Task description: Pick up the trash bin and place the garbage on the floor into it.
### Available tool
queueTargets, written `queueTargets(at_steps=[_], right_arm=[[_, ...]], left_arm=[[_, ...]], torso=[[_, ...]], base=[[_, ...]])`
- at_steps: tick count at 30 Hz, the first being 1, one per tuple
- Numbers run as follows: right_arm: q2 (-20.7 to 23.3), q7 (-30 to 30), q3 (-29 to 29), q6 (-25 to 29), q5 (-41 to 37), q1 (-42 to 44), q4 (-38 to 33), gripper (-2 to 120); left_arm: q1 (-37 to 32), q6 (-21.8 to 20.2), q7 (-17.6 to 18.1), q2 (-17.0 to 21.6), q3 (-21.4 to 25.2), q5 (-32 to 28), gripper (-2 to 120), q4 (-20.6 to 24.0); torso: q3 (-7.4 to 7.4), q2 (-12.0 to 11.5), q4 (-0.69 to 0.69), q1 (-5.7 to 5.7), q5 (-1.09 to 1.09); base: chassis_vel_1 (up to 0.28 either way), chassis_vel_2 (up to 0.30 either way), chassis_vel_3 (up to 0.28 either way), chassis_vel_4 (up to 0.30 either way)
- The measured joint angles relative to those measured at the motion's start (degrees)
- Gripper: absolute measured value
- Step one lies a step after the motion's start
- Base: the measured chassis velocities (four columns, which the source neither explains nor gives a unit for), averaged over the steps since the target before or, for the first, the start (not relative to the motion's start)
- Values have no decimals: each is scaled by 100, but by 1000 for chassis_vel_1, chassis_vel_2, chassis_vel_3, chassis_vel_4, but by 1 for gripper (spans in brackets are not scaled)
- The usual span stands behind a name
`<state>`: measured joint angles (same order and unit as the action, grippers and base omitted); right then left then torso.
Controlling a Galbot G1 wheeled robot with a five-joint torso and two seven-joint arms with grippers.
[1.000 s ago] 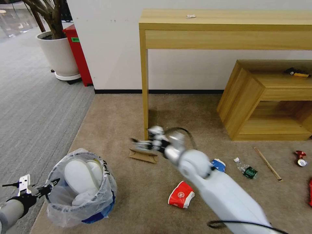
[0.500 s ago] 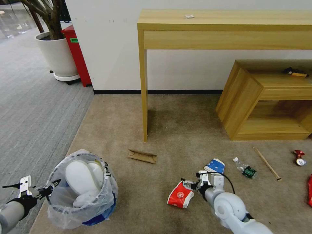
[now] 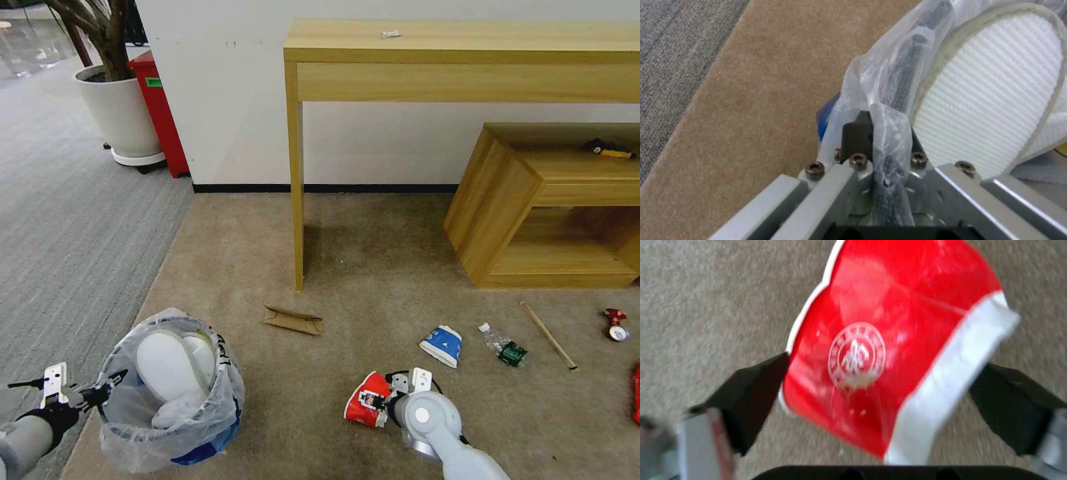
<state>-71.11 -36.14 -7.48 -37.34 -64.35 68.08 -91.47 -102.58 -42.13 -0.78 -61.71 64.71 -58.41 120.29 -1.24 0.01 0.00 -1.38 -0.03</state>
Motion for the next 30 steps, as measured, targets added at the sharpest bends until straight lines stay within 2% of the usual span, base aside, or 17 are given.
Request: queueTargets(at_steps=[2,4,5,9,10,13,14,17,18,20,22,25,26,29,30], right_arm=[[-18,133,21,34,117,-46,119,88],[-43,351,39,65,244,-126,297,78],[-43,351,39,65,244,-126,297,78],[-133,667,89,214,500,-235,583,57],[-133,667,89,214,500,-235,583,57],[-124,866,112,335,742,-230,573,43],[-124,866,112,335,742,-230,573,43],[-78,1280,108,589,1365,-187,544,29],[-78,1280,108,589,1365,-187,544,29],[-42,1666,85,850,2002,-172,540,20],[-34,1734,78,891,2112,-171,531,18],[31,2067,14,1072,2487,-180,309,3],[31,2067,14,1072,2487,-180,309,3],[227,2526,-81,1246,2521,-314,-405,0],[227,2526,-81,1246,2521,-314,-405,0]], left_arm=[[-6,0,-3,0,-4,2,0,8],[-8,0,-6,5,-16,10,0,21],[-8,0,-6,5,-16,10,0,21],[3,0,-8,23,-44,19,0,35],[3,0,-8,23,-44,19,0,35],[17,0,-16,25,-52,23,0,47],[17,0,-16,25,-52,23,0,47],[19,0,-28,23,-52,28,0,65],[19,0,-28,23,-52,28,0,65],[22,0,-29,22,-53,29,0,93],[24,0,-29,23,-54,29,0,98],[47,0,-25,25,-74,28,0,145],[47,0,-25,25,-74,28,0,145],[59,0,25,17,-146,27,0,236],[59,0,25,17,-146,27,0,236]], torso=[[0,0,0,0,0],[0,0,-1,0,0],[0,0,-1,0,0],[0,-1,-2,0,-3],[0,-1,-2,0,-3],[0,-1,-1,0,1],[0,-1,-1,0,1],[0,-1,0,0,2],[0,-1,0,0,2],[0,-1,0,0,2],[0,-1,0,0,2],[0,-1,-1,0,2],[0,-1,-1,0,2],[-1,-1,-1,-1,1],[-1,-1,-1,-1,1]], base=[[0,0,0,0],[0,0,0,0],[0,0,0,0],[0,0,0,0],[0,0,0,0],[0,0,0,0],[0,0,0,0],[0,0,0,0],[0,0,0,0],[0,0,0,0],[0,0,0,0],[0,0,0,0],[0,0,0,0],[0,0,0,0],[0,0,0,0]])
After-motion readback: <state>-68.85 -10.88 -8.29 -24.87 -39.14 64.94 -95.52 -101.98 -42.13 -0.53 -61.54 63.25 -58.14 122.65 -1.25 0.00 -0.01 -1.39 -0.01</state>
